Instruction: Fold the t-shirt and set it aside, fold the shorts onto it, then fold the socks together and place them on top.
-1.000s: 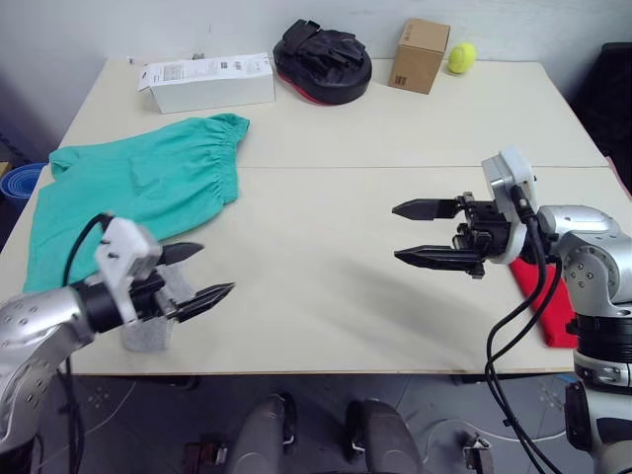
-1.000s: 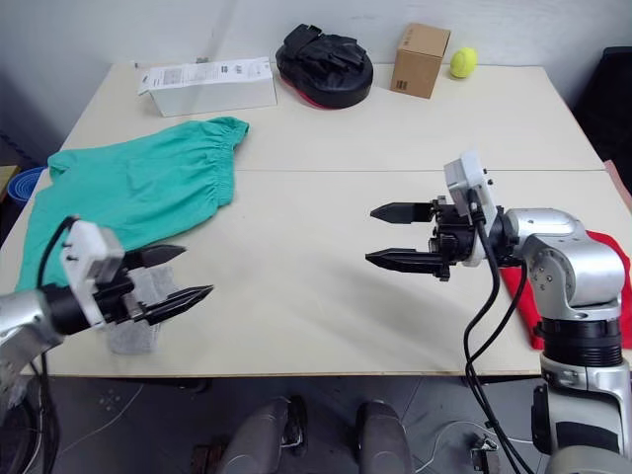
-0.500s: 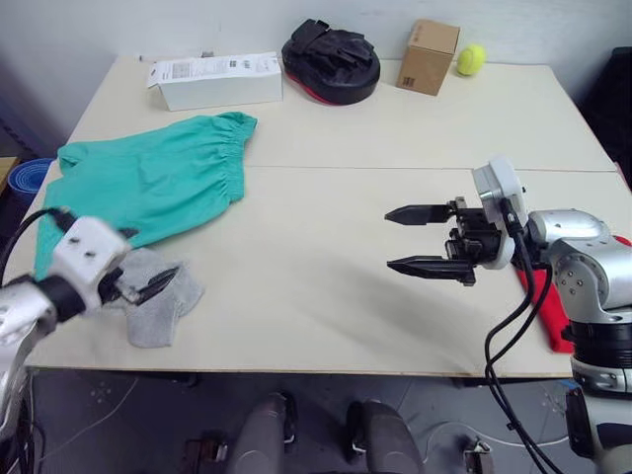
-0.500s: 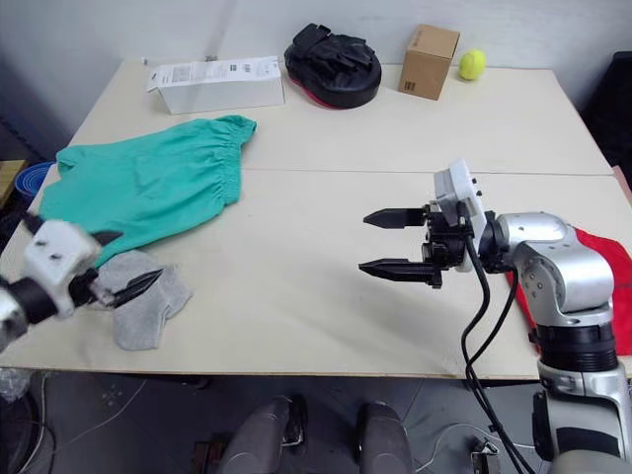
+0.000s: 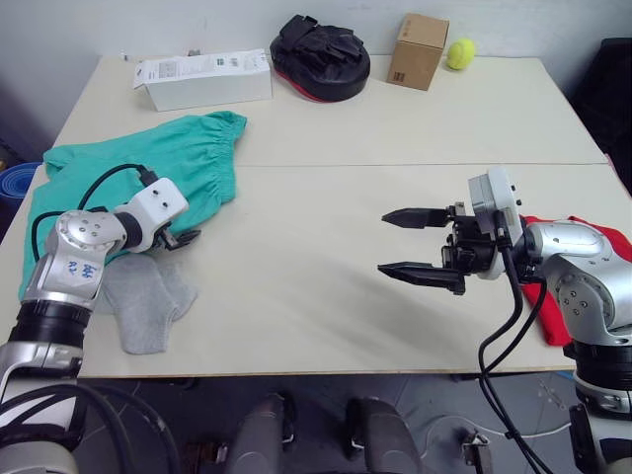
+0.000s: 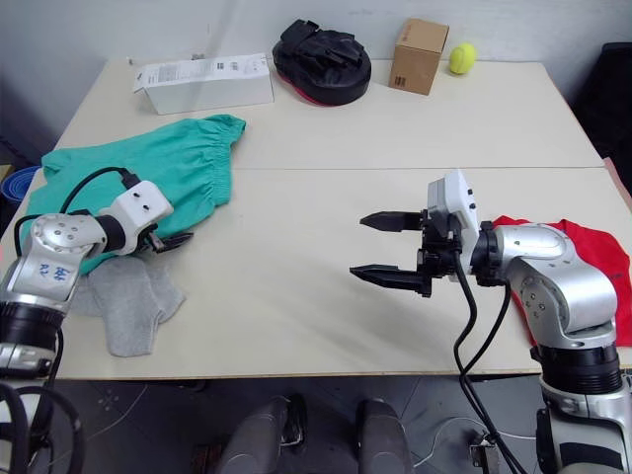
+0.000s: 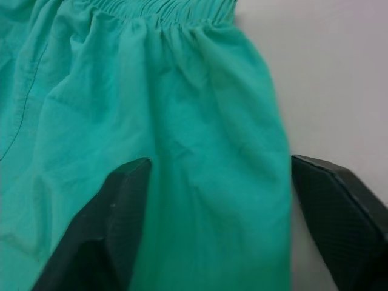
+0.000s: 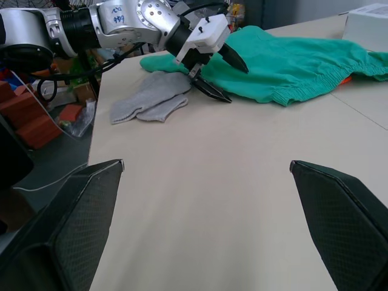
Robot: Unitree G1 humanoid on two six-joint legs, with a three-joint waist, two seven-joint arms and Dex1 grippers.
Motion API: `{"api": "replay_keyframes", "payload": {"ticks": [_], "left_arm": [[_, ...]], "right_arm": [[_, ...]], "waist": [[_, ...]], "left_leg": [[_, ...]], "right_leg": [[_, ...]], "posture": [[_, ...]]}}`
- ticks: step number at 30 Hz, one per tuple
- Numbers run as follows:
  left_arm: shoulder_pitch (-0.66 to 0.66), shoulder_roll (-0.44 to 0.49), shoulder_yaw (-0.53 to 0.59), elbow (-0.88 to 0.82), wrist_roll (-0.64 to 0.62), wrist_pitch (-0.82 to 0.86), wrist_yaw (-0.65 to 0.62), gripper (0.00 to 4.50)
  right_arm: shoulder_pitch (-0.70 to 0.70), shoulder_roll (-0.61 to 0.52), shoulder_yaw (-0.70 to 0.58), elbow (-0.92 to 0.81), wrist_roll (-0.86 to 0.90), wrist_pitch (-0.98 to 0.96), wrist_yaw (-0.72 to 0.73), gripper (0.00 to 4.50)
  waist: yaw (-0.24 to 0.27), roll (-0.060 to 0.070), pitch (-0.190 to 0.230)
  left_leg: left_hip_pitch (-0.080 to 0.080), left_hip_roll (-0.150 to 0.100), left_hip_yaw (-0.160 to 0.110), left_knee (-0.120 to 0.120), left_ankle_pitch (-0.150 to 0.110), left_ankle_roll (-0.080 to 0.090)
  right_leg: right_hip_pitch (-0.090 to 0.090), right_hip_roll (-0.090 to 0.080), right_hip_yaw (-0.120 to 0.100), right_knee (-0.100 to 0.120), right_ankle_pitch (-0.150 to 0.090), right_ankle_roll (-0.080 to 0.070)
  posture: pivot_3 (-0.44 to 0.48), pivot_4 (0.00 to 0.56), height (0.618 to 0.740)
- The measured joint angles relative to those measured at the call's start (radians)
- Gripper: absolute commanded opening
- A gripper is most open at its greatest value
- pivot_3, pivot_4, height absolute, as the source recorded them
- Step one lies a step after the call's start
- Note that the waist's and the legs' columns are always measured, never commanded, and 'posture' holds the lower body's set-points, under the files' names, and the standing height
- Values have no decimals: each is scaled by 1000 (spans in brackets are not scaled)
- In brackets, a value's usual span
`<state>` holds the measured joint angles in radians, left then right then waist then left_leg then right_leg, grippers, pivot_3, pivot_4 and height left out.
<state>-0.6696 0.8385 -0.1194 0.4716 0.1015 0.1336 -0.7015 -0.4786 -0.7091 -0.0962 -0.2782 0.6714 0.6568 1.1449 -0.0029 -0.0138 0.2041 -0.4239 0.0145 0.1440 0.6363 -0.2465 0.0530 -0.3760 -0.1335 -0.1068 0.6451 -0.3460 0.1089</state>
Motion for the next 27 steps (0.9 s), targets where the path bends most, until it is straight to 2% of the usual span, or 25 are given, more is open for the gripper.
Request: {"api": "replay_keyframes", "payload": {"ticks": [5,8,9,14,18,21,27], "left_arm": [[-50,-40,-14,113,21,-84,-1,1238],[-51,-50,-9,116,11,-89,-37,230],[-47,-52,-8,103,4,-86,-53,16],[6,-76,-8,-84,-53,-54,-165,16],[26,-104,-23,-310,-106,10,-253,16],[15,-124,-75,-453,-123,77,-311,16],[-26,-134,-142,-510,-116,130,-376,16]], "right_arm": [[20,0,-2,-16,11,-1,-30,4500],[30,-6,-5,-18,16,-2,-39,4500],[35,-10,-10,-20,17,-2,-40,4500],[62,-35,-31,-30,20,-3,-39,4500],[106,-53,-31,-36,21,-5,-30,4500],[118,-62,-34,-52,27,-4,-34,4500],[144,-73,-57,-69,40,-3,-49,4500]], "waist": [[3,0,0],[3,0,0],[4,0,0],[2,-1,0],[2,-1,0],[2,-1,0],[2,-1,0]], "left_leg": [[2,0,0,0,0,0],[1,0,0,1,0,0],[1,0,0,1,0,0],[0,0,0,2,0,1],[-1,0,0,2,0,1],[-1,0,0,4,0,1],[-1,1,0,8,-1,1]], "right_leg": [[0,-1,0,2,0,0],[0,-1,0,2,0,0],[0,-1,0,2,0,0],[0,-1,0,3,1,0],[1,0,0,3,1,0],[1,0,1,1,1,0],[1,1,1,2,1,0]], "posture": [[0,150,740],[0,150,740],[0,150,740],[0,150,740],[0,150,740],[0,150,740],[0,150,740]]}}
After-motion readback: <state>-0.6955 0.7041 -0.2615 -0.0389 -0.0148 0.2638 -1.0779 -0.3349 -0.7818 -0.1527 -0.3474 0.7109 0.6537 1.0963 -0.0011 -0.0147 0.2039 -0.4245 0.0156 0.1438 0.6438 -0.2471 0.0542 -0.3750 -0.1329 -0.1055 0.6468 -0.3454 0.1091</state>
